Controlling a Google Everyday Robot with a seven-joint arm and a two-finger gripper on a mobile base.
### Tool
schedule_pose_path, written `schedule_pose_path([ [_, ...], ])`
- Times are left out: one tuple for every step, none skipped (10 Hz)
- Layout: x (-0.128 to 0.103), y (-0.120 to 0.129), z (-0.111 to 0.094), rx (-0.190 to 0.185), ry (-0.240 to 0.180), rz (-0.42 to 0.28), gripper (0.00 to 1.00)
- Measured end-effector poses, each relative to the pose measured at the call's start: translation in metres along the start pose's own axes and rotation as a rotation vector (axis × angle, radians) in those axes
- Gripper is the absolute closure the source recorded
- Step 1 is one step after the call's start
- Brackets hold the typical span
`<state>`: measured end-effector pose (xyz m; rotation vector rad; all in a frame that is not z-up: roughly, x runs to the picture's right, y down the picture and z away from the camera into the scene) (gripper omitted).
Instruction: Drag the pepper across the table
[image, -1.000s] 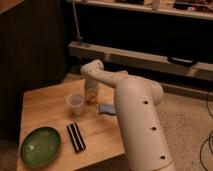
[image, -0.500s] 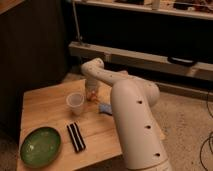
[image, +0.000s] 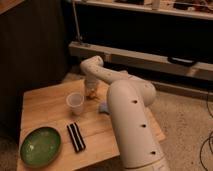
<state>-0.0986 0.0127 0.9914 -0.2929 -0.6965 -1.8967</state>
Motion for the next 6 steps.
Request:
schedule_pose_path([
  [0.004,-0.001,0.000,0.002,0.001,-0.004,0.66],
  [0.009,0.000,0.000,0.002,0.001,-0.005,0.66],
  [0.012,-0.001,0.000,0.003,0.002,-0.008,0.66],
  [0.016,-0.002,0.000,0.009,0.003,-0.012,0.66],
  [0.018,0.001,0.000,0.014,0.002,-0.011,0.66],
  [0.020,0.001,0.002,0.028,0.004,-0.017,0.66],
])
